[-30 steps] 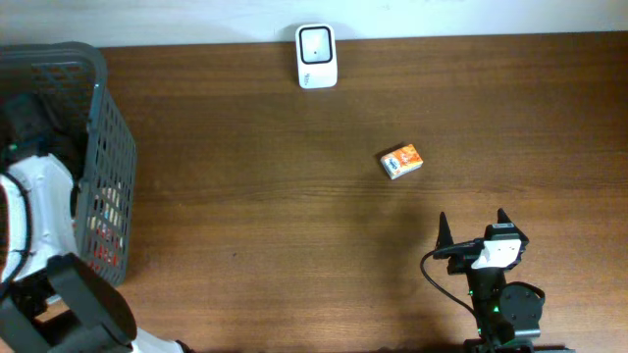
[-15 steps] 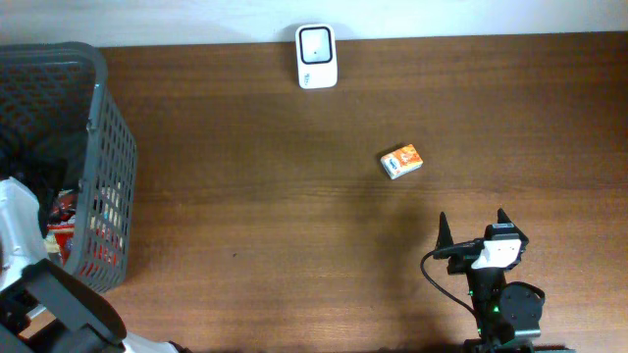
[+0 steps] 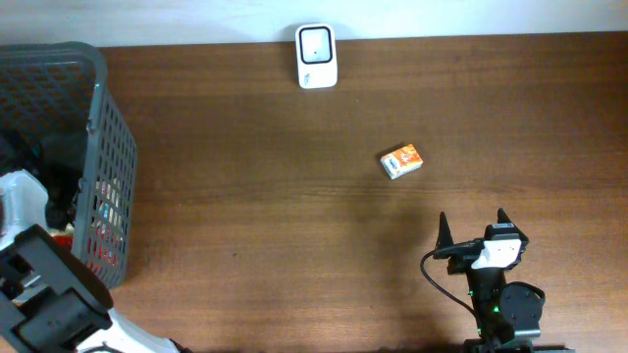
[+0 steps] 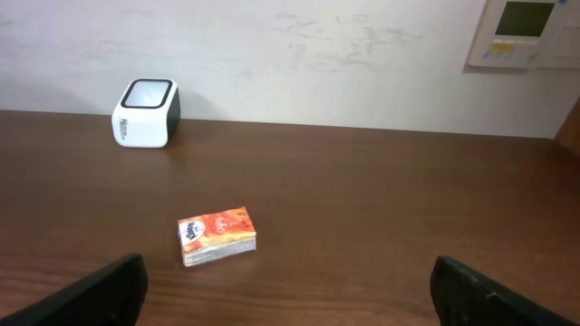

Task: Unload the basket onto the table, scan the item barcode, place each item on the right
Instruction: 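Reach the left gripper into the basket and grasp the dark red snack bag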

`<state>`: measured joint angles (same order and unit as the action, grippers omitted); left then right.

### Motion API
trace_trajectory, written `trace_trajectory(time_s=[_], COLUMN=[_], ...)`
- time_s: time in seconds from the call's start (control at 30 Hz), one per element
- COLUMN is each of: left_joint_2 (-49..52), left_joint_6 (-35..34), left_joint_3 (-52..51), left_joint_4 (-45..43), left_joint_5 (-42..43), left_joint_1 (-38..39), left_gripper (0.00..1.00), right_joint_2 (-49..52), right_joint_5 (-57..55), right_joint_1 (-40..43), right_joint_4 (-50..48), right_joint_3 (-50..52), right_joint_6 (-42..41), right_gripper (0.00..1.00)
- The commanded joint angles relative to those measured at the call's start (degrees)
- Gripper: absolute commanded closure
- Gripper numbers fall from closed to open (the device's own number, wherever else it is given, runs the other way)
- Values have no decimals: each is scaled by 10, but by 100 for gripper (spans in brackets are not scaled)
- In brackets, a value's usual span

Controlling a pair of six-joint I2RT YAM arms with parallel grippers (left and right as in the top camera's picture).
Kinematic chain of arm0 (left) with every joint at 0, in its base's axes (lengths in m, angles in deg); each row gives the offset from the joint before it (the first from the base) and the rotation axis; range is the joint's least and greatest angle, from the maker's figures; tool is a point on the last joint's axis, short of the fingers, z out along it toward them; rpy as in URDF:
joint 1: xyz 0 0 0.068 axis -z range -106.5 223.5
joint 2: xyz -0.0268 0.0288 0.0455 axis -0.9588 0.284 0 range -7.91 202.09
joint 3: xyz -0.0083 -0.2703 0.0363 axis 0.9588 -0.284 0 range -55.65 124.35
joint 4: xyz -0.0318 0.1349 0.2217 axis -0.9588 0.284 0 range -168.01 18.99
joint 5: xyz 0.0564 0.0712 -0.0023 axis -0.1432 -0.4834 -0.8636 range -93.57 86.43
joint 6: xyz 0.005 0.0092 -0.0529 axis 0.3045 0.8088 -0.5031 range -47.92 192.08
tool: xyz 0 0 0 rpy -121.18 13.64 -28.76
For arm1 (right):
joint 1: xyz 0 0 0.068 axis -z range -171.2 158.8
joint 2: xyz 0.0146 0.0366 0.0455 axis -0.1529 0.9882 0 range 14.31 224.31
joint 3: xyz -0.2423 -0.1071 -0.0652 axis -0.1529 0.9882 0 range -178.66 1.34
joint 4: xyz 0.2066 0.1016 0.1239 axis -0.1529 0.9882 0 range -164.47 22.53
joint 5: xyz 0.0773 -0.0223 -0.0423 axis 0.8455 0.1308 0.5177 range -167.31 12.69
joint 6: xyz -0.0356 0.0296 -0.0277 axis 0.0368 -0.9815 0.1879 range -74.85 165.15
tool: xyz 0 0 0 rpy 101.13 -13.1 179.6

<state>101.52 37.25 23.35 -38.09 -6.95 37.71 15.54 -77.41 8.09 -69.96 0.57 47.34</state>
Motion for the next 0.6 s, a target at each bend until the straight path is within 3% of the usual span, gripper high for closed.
trace_trajectory(time_s=[0.0, 0.07, 0.17, 0.27, 0.4, 0.57], left_joint_2=[6, 2, -22, -81, -189, -325], left_joint_6=[7, 7, 7, 6, 6, 6], left_joint_3=[-3, -2, -1, -1, -1, -1], left_joint_4=[-3, -2, 3, 6, 6, -43], left_joint_5=[7, 13, 22, 22, 70, 261], left_joint_1=[3, 3, 3, 3, 3, 4], left_gripper=[54, 75, 78, 98, 100, 100], right_joint_2=[-3, -3, -3, -3, -3, -3], right_joint_5=[-5, -5, -5, -5, -5, -5], right_joint_1=[3, 3, 3, 3, 3, 3], right_joint_4=[2, 2, 2, 2, 2, 2], right_joint_3=[5, 5, 5, 5, 5, 5], right_joint_6=[4, 4, 4, 4, 4, 4], right_gripper=[2, 2, 2, 2, 2, 2])
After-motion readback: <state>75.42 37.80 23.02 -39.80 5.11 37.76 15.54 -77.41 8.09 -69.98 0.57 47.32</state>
